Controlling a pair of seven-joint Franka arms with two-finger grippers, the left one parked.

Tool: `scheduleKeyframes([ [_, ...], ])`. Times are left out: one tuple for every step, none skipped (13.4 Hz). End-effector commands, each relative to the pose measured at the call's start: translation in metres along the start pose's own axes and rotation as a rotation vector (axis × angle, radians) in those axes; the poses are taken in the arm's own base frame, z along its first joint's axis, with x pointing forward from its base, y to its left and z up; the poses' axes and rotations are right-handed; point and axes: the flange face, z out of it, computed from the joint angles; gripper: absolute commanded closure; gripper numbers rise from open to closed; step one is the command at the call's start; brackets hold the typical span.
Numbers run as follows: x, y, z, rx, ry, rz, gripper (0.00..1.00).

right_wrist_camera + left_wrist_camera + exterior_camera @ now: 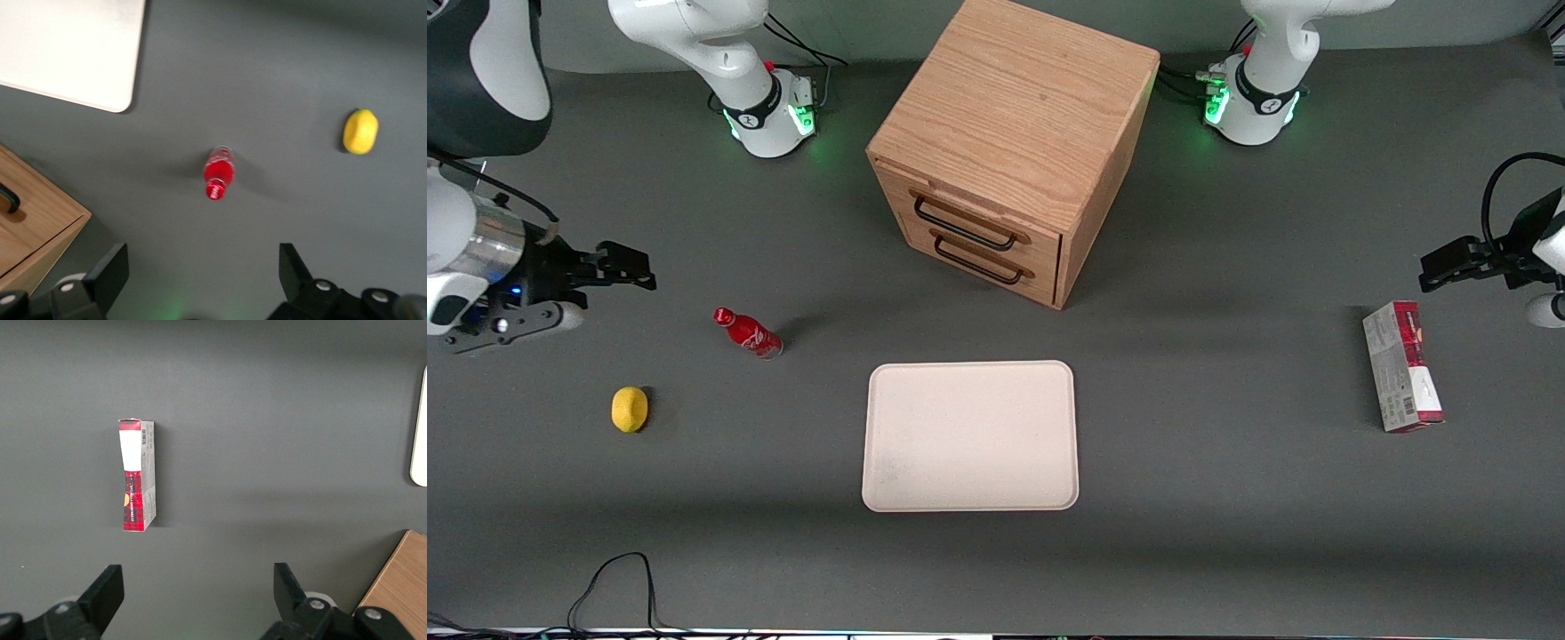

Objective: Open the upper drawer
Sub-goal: 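Move the right gripper to the black handle of the upper drawer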

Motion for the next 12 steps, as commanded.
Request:
scheduleKeyframes([
  [0.014, -0.082, -0.019, -0.017, 0.038, -0.117, 0.00],
  [0.018, -0.110, -0.012, -0.025, 0.026, -0.163, 0.00],
  [0.021, -0.123, -0.004, -0.022, 0.014, -0.184, 0.00],
  [0.029, -0.131, 0.009, -0.013, -0.005, -0.199, 0.00],
  [0.031, -0.146, 0.014, 0.000, -0.011, -0.212, 0.00],
  [0.032, -0.176, 0.022, 0.005, -0.015, -0.261, 0.00],
  [0.033, -0.201, 0.025, 0.001, 0.000, -0.306, 0.00],
  [0.034, -0.223, 0.034, 0.000, 0.003, -0.348, 0.00],
  [0.037, -0.238, 0.042, 0.000, 0.003, -0.375, 0.00],
  [0.040, -0.253, 0.046, 0.001, 0.017, -0.408, 0.00],
  [0.044, -0.268, 0.051, 0.006, 0.024, -0.442, 0.00],
  [0.046, -0.282, 0.055, 0.012, 0.023, -0.477, 0.00],
])
